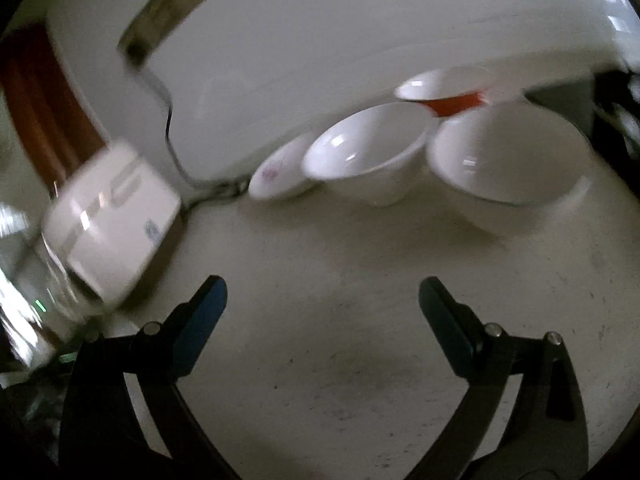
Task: Organize plates and bowls
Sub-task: 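Open both tools and move them back toward the bowls, then move both tools to the third pink-flower plate by the bowls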
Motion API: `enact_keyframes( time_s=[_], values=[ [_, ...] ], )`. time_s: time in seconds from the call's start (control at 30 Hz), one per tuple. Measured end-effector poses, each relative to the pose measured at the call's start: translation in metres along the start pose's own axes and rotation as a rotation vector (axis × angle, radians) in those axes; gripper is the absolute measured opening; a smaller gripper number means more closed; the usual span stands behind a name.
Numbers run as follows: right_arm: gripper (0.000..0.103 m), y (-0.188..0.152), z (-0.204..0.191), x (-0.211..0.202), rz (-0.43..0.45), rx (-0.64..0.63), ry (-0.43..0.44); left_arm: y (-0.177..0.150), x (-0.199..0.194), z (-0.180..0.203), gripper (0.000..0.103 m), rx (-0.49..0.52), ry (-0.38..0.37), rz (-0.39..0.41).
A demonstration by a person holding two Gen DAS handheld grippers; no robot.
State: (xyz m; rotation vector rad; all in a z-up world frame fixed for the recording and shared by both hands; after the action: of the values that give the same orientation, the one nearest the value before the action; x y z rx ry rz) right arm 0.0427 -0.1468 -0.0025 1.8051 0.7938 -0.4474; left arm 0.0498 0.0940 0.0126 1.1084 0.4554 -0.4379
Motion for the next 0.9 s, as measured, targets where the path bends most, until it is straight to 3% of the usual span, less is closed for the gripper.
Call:
enact_keyframes(
  time_s=[0.07,0.27,0.37,0.47,0.63,0.7,0.77,0.8,0.9],
  values=[
    [0.098,0.002,0.006,-0.003,0.006,-0.022,-0.066,0.014,0.029,0.002,0.103,-0.034,0.038,-0.027],
    [0.099,0.005,0.025,-0.001,-0.015,-0.001,-0.155,0.038,0.091,-0.008,0.103,-0.071,0.119,-0.066],
    [0.099,0.007,0.025,0.000,-0.022,-0.004,-0.162,0.046,0.124,-0.017,0.103,-0.141,0.097,-0.096],
    [0.099,0.007,0.020,0.002,-0.032,-0.022,-0.156,0.055,0.141,-0.018,0.096,-0.209,0.057,-0.083],
    [0.099,0.003,0.017,0.002,-0.039,-0.033,-0.155,0.071,0.166,-0.017,0.088,-0.198,0.086,-0.088],
    [0.099,0.001,0.017,0.003,-0.041,-0.041,-0.154,0.072,0.175,-0.015,0.077,-0.188,0.089,-0.110],
    [0.099,0.000,0.017,0.005,-0.045,-0.040,-0.155,0.069,0.186,-0.014,0.053,-0.202,0.070,-0.146],
    [0.099,0.000,0.017,0.005,-0.047,-0.038,-0.156,0.069,0.187,-0.013,0.052,-0.191,0.080,-0.142],
    [0.099,-0.001,0.017,0.004,-0.049,-0.037,-0.155,0.065,0.192,-0.009,0.027,-0.158,0.084,-0.161]
  ],
)
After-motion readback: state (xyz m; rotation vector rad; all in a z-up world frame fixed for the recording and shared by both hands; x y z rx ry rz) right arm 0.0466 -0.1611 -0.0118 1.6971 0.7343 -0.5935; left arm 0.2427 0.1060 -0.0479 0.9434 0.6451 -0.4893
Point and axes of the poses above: each gripper's, at about its wrist camera, not at the fingertips, and x roughly the way its jaws point, z to its right, y to its top, the point moved 8 cm from there along x, roughly the way its jaws point, and after that the axes turned 12 degrees about -y, right-handed, at the moved point
